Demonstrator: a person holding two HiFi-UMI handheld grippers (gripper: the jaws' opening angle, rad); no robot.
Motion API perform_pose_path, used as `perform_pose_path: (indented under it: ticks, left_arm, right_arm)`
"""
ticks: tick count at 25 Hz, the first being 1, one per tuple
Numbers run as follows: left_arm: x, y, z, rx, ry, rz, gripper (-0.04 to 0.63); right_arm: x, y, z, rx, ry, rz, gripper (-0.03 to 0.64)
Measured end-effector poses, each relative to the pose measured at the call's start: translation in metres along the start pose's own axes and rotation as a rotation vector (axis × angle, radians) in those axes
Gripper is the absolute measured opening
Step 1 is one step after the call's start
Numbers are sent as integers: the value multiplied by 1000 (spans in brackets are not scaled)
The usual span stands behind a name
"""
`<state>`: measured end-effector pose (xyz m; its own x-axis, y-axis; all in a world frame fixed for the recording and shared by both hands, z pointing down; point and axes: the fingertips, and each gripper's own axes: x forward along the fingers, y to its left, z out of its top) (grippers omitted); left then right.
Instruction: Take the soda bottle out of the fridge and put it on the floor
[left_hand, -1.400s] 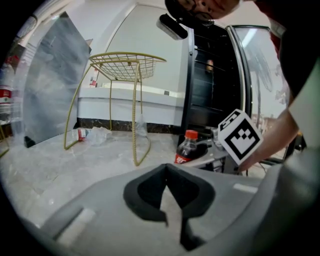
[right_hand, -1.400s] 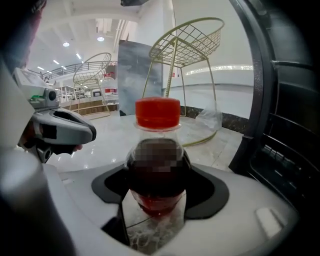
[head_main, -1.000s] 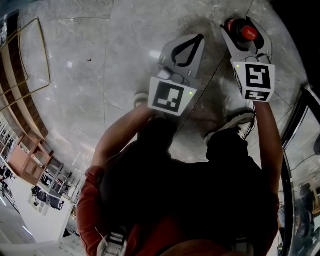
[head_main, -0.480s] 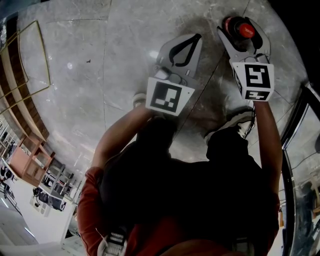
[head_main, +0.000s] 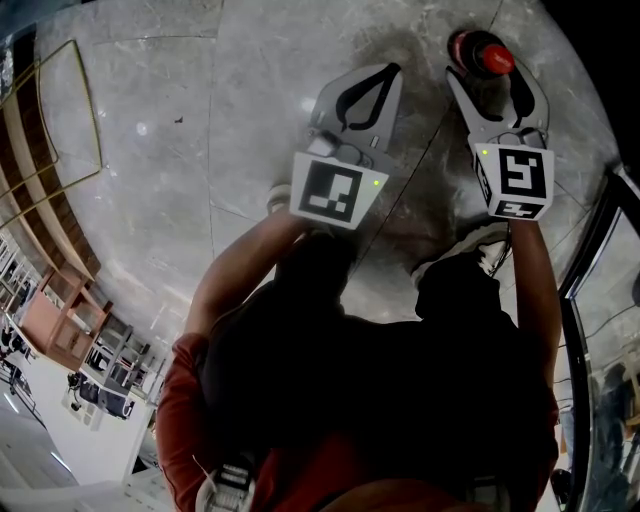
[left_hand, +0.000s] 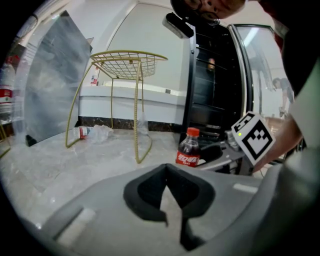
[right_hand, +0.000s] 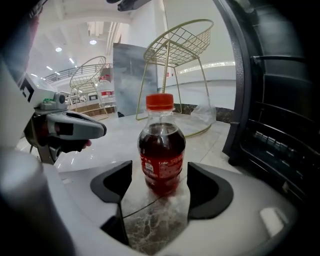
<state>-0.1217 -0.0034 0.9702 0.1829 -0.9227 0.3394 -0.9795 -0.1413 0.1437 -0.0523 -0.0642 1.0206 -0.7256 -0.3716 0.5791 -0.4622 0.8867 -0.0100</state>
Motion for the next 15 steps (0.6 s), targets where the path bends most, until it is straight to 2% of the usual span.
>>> perform_pose_path:
  ticks: [15]
  left_arm:
    - [-11,1,-6,17,19,8,0]
  right_arm:
    - [-43,14,-10,73,-22,-12,328]
